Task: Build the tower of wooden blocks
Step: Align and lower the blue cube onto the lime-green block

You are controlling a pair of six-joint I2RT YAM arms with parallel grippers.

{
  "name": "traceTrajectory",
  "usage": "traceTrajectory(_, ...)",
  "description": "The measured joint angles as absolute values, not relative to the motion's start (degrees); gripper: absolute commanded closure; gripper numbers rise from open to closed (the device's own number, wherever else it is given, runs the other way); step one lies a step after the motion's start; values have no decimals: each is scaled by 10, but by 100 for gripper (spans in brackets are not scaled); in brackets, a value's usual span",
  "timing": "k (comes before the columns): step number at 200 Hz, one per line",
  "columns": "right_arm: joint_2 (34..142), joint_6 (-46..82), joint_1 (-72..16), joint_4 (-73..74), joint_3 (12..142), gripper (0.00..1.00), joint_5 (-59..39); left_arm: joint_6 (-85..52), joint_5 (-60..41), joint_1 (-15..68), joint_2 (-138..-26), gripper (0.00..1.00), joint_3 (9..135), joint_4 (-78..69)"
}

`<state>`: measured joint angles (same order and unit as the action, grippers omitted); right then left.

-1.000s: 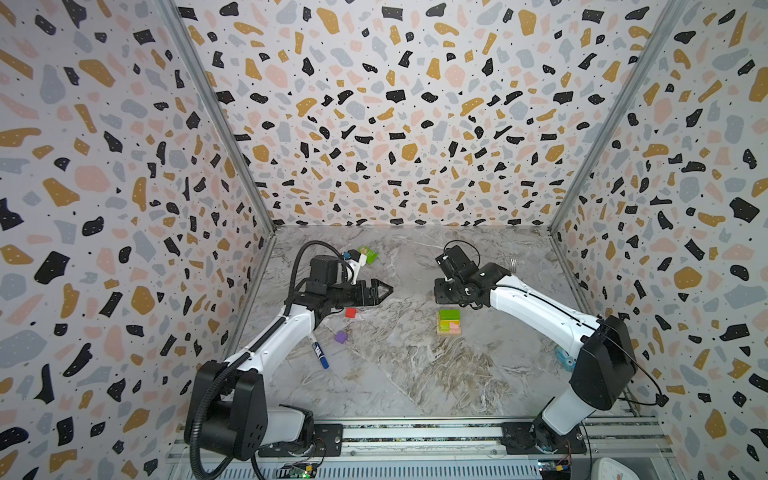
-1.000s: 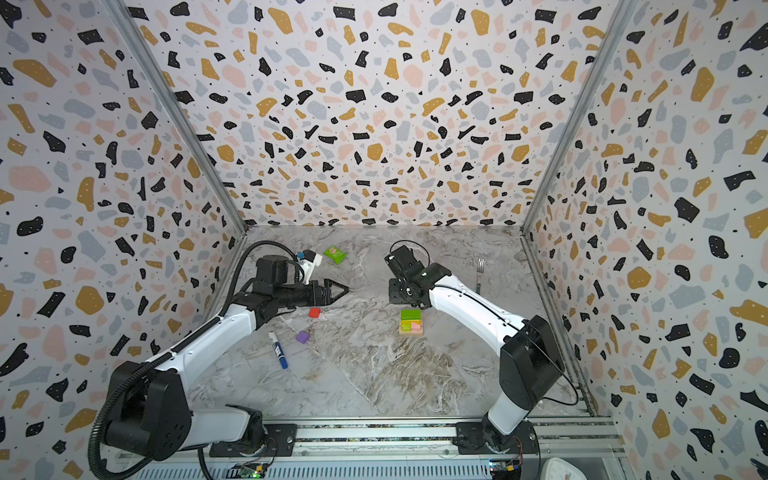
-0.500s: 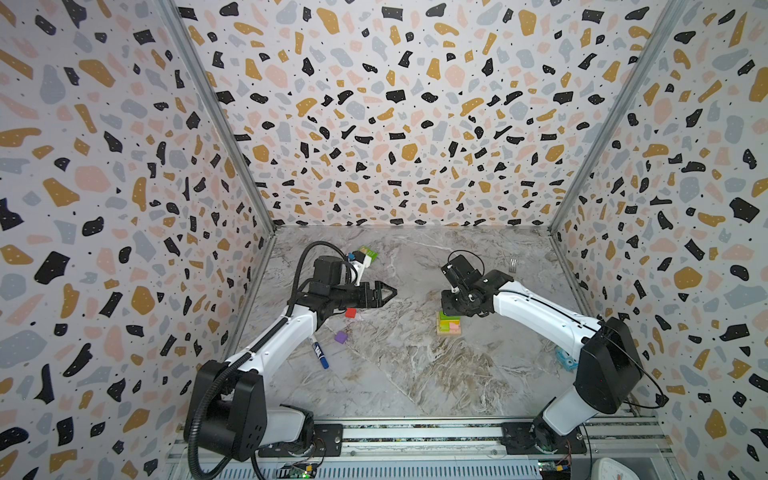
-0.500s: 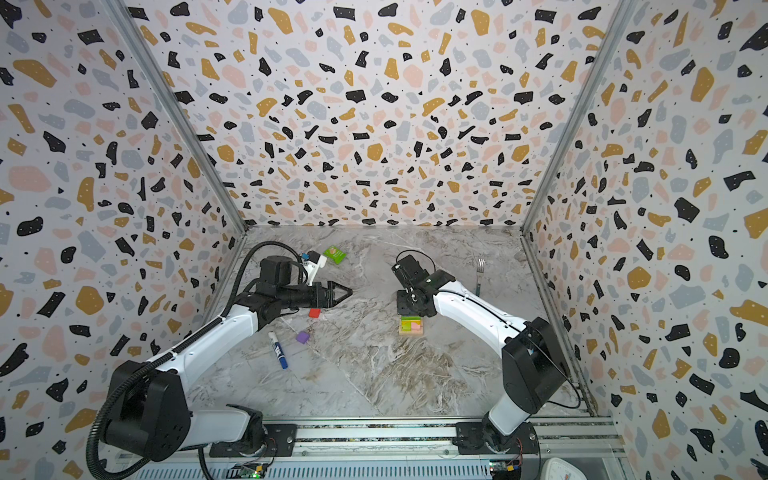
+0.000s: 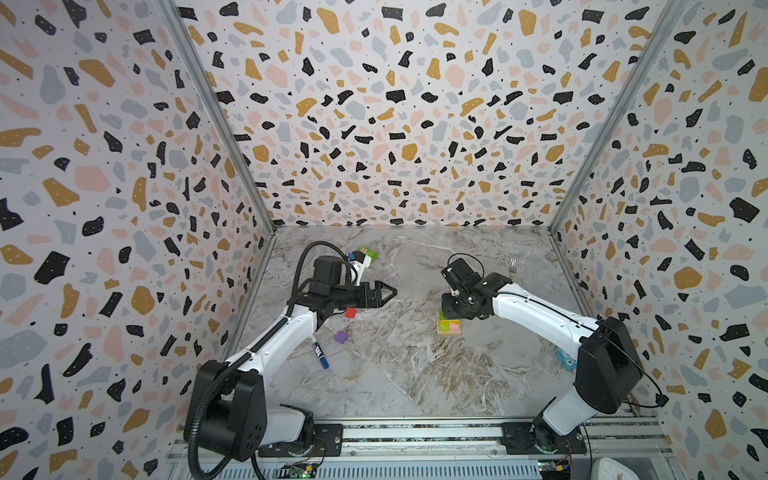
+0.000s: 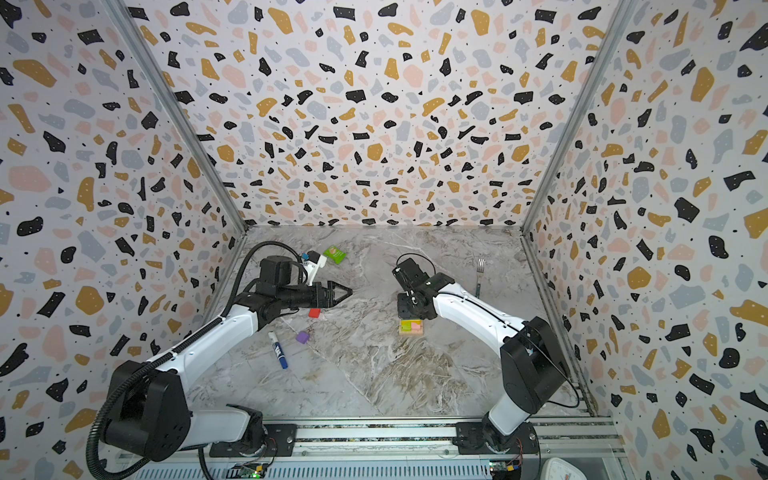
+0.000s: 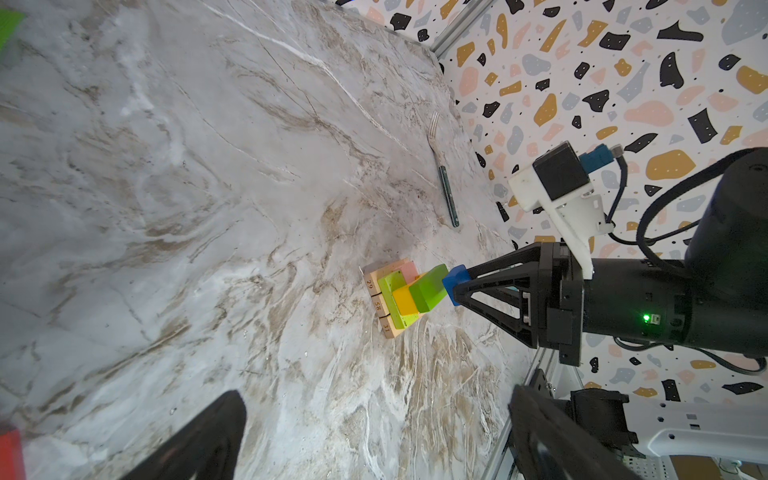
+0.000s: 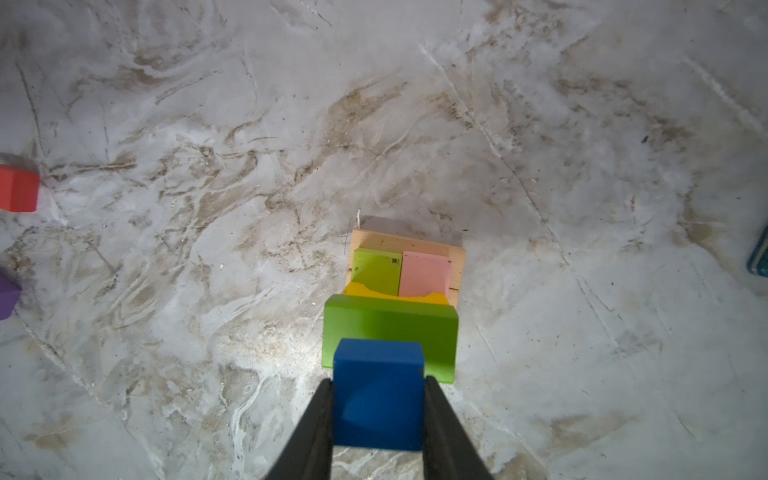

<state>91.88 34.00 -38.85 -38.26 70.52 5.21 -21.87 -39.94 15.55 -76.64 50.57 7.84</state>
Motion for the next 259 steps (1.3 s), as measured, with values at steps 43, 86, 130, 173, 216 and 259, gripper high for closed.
traceTrajectory(43, 919, 340, -388, -376, 704, 79, 54, -220, -399, 156, -766, 0, 506, 78)
traceTrajectory(86, 922, 340, -387, -372, 704, 79, 54, -221, -399, 156, -766, 0, 506, 77)
traceTrajectory(130, 927, 340, -386, -367, 700, 79, 54, -221, -399, 156, -766, 0, 506, 77)
traceTrajectory(173, 929, 340, -386, -364, 695, 79, 53, -221, -399, 156, -766, 0, 506, 77)
traceTrajectory(216, 930, 340, -386, -363, 695, 79, 53, -221, -398, 156, -766, 0, 506, 77)
traceTrajectory(259, 931, 340, -386, -360, 695, 79, 53, -221, -397, 156, -766, 0, 506, 77)
